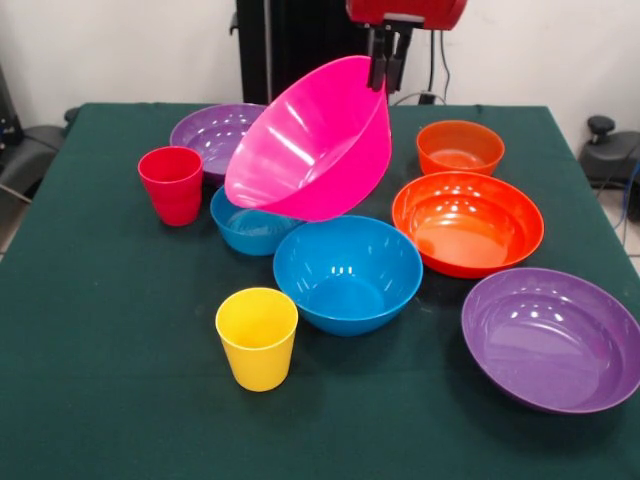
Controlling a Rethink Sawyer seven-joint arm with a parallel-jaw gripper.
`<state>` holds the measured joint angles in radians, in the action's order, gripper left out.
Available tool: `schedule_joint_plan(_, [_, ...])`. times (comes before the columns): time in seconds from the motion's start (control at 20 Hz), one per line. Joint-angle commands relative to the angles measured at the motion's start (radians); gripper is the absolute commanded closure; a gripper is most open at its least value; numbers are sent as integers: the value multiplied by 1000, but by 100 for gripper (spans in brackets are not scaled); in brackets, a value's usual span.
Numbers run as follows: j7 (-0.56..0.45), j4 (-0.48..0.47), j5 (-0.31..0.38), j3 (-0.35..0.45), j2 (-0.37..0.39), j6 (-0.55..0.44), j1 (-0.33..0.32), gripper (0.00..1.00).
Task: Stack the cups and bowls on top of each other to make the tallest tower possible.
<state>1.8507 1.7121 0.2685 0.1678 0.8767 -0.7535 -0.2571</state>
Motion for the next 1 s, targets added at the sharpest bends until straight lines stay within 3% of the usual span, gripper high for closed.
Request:
schedule_joint_plan(0.05, [160,-13,-29,6,-65,45,30,100])
schedule_joint_plan(1.0, [143,-23,-80,-13,-82,51,56,100])
